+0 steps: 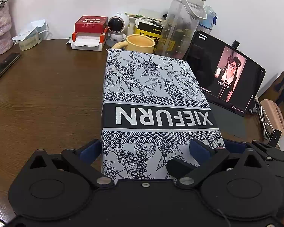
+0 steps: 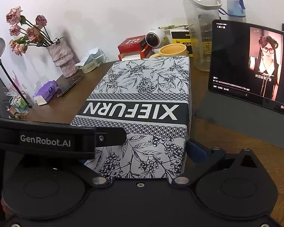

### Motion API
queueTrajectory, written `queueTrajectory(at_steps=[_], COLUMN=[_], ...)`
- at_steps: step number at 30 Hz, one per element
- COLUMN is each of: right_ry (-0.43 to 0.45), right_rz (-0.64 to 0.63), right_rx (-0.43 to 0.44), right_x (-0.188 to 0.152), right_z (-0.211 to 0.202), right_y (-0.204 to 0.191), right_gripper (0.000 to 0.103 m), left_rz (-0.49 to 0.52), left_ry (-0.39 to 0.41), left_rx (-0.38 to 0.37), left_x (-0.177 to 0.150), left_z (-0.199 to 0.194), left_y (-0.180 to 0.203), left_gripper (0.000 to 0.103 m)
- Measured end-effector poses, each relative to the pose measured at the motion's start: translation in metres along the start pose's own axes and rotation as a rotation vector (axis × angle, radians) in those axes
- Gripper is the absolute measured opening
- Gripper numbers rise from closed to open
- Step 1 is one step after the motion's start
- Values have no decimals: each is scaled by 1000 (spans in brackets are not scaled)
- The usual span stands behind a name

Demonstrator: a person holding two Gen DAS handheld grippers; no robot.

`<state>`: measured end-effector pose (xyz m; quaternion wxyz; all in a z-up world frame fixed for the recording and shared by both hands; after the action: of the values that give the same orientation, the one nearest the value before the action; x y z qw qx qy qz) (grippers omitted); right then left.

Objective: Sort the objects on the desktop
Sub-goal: 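Lift the XIEFURN box with both grippers and carry it over the storage box, then lower the XIEFURN box onto the storage box as a lid with both grippers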

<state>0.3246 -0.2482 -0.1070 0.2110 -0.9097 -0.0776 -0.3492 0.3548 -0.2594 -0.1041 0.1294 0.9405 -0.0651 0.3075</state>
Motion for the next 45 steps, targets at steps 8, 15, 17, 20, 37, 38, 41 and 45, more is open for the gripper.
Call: queueTrajectory(at_steps=[8, 15, 17, 20, 37, 38, 41, 45], right_ry=[-39, -63, -70, -73, -64, -62, -60, -54], right_rz=[-13, 3, 27, 48, 182, 184, 188, 185], right_rx=[0, 6, 11, 16, 12, 10, 6, 5], right_x=[-9, -16, -16, -17, -21, -21, -22, -21], right_z=[11, 20, 23, 26, 32, 32, 32, 30], right_y=[-1, 3, 4, 6, 7, 7, 6, 8], right_gripper=[102, 101, 101, 101, 102, 102, 102, 102], left_rz=[-11, -10, -10, -11, 7, 12, 23, 53], left_ry=[-62, -89, -99, -115, -150, -149, -143, -131], left_rx=[0, -4, -3, -9, -46, -46, -46, -44], left_x=[-6, -7, -7, -5, 5, 5, 6, 8], left_z=[16, 22, 24, 28, 29, 29, 29, 26], left_y=[-6, -8, -8, -8, -15, -16, -16, -13], left_gripper=[100, 101, 102, 103, 103, 103, 103, 103])
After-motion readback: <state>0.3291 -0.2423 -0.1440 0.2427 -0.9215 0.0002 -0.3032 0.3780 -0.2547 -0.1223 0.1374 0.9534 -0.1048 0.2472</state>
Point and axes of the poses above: each gripper's, at about its wrist camera, not at the fingertips, and z roughly the way its jaws point, y to its right, x to its top, the point moved 8 cm from there along z, roughly the way its jaws point
